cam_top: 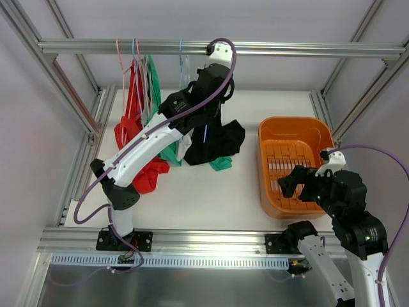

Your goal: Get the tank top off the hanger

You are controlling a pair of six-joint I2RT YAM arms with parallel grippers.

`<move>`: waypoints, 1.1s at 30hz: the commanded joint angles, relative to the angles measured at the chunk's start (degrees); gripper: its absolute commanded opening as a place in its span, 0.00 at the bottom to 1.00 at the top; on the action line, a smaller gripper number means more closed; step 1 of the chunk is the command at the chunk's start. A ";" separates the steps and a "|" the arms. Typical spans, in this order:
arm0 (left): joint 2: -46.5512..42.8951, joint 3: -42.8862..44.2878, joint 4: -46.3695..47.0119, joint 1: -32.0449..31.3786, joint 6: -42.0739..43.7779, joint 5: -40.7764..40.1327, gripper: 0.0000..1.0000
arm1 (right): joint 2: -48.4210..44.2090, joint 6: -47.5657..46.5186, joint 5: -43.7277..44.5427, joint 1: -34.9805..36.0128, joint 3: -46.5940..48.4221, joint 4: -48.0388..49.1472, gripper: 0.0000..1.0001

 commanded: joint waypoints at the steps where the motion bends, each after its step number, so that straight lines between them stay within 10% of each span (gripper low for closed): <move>1: -4.65 2.50 4.05 0.59 1.27 -0.60 0.00 | -0.52 -0.79 -0.88 0.16 0.14 1.56 0.99; 23: -14.93 -5.40 7.83 0.41 -2.77 11.08 0.00 | -0.08 -1.23 -2.29 0.16 0.67 2.09 0.99; 33: -30.30 -23.22 9.23 -2.48 -9.10 22.58 0.00 | 0.27 -3.78 -12.56 0.16 -0.03 8.32 0.99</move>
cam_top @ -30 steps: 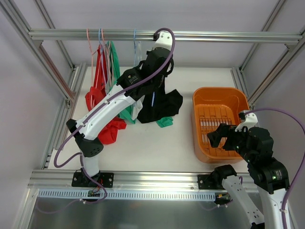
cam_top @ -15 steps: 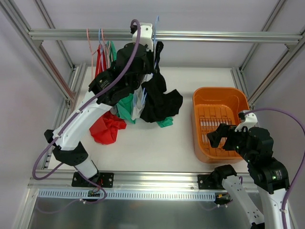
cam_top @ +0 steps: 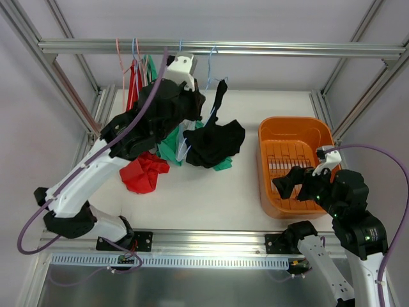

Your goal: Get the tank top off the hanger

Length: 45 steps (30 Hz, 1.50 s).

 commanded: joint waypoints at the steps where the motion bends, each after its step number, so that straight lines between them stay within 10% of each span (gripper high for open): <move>1: -9.24 -5.25 4.89 -1.18 -3.16 7.41 0.00 | 0.62 -1.75 -7.54 0.24 -0.01 7.64 0.99; 14: -32.72 -31.34 8.92 -1.62 -8.34 31.06 0.00 | 11.95 11.16 -32.34 1.64 3.50 30.94 0.92; 27: -43.54 -46.31 16.58 -1.70 -14.23 29.92 0.00 | 24.79 8.27 3.86 34.06 3.16 36.30 0.57; 32: -43.54 -46.76 16.75 -1.70 -14.67 30.10 0.00 | 26.81 6.95 11.76 35.58 2.37 37.45 0.43; 41: -43.81 -46.67 16.93 -1.62 -14.76 31.06 0.00 | 28.83 6.07 19.95 36.28 1.57 38.42 0.51; 45: -43.63 -46.49 17.02 -1.70 -14.76 31.51 0.00 | 30.24 5.72 20.04 36.28 2.71 38.95 0.28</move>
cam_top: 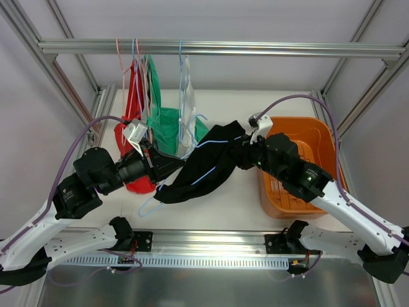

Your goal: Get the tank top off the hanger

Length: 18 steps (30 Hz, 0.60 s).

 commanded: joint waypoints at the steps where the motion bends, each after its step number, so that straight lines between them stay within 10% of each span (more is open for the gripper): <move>1: -0.33 0.13 4.52 -0.70 -0.95 1.50 0.00 | 0.89 -0.73 2.91 0.32 1.56 3.74 0.20; 3: -0.68 0.04 4.43 -0.70 -0.77 0.62 0.00 | 0.54 -0.81 3.26 0.32 1.73 3.65 0.00; 18: 0.46 2.85 3.46 -0.70 1.16 5.63 0.00 | -0.43 -8.11 10.04 -15.48 10.52 -7.86 0.00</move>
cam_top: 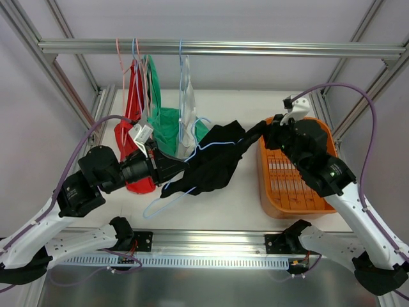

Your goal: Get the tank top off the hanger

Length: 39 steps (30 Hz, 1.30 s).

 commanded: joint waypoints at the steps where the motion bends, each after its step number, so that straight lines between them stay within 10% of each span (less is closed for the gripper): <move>1: -0.08 4.38 3.11 -0.70 0.77 2.57 0.00 | 1.84 -2.56 0.00 -5.15 3.11 -2.51 0.00; 11: 3.43 10.19 10.48 -0.70 2.70 3.97 0.00 | 2.46 1.12 -20.03 -8.24 3.99 -1.72 0.00; 25: 16.25 2.81 68.56 -0.79 18.42 3.28 0.00 | -11.94 14.84 -52.12 -8.06 -7.43 10.15 0.00; 32: 29.35 0.35 96.66 -0.79 26.52 0.28 0.00 | -14.67 14.93 -53.45 -5.43 -14.28 8.83 0.00; 39: 27.87 -4.04 96.35 -0.79 29.24 0.64 0.00 | -11.52 8.00 -38.61 1.60 -15.61 0.48 0.00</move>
